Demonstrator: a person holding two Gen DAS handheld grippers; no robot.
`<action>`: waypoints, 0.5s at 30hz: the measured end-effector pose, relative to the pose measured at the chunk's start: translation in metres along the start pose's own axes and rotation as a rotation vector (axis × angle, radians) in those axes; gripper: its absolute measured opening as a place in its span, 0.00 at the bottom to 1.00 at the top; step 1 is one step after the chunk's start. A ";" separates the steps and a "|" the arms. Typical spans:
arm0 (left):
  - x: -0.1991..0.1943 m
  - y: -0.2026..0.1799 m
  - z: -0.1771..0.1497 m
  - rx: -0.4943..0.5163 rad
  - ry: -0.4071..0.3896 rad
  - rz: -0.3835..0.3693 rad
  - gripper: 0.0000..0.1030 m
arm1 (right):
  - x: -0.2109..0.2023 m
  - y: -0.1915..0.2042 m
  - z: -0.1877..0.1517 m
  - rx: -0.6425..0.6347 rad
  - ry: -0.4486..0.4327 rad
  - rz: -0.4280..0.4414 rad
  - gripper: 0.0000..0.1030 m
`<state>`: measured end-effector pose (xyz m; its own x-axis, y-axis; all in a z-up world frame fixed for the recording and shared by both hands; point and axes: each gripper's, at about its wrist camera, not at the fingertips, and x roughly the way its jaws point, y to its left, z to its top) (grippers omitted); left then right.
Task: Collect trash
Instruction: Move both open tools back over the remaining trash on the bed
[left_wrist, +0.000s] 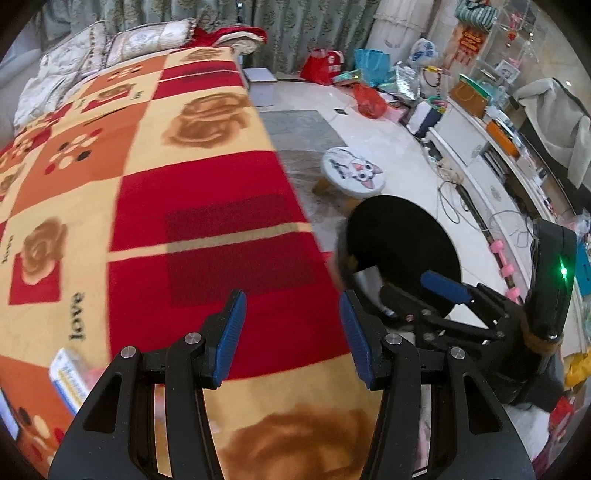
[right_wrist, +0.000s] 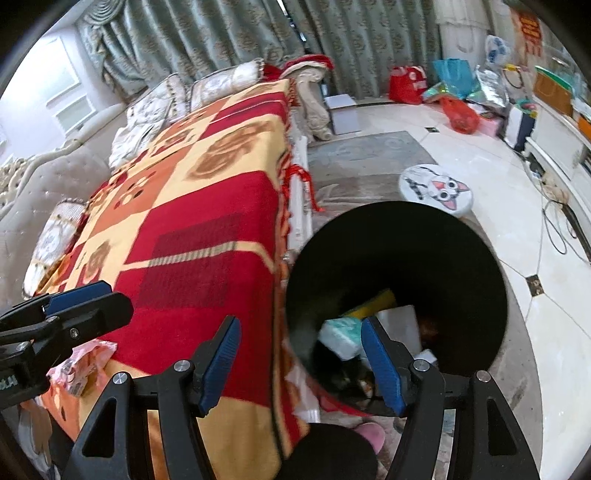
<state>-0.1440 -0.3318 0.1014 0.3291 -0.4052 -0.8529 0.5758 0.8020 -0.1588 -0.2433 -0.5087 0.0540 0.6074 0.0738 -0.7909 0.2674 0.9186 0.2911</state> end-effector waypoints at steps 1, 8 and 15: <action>-0.003 0.006 -0.002 -0.006 -0.001 0.007 0.50 | 0.001 0.003 -0.001 -0.007 0.005 0.006 0.64; -0.031 0.065 -0.015 -0.084 -0.028 0.082 0.50 | 0.008 0.047 -0.007 -0.077 0.048 0.084 0.64; -0.055 0.127 -0.034 -0.189 -0.050 0.167 0.50 | 0.019 0.113 -0.014 -0.150 0.094 0.215 0.68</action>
<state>-0.1144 -0.1923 0.1114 0.4474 -0.2777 -0.8501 0.3614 0.9256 -0.1122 -0.2118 -0.3981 0.0644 0.5647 0.3025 -0.7679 0.0222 0.9245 0.3805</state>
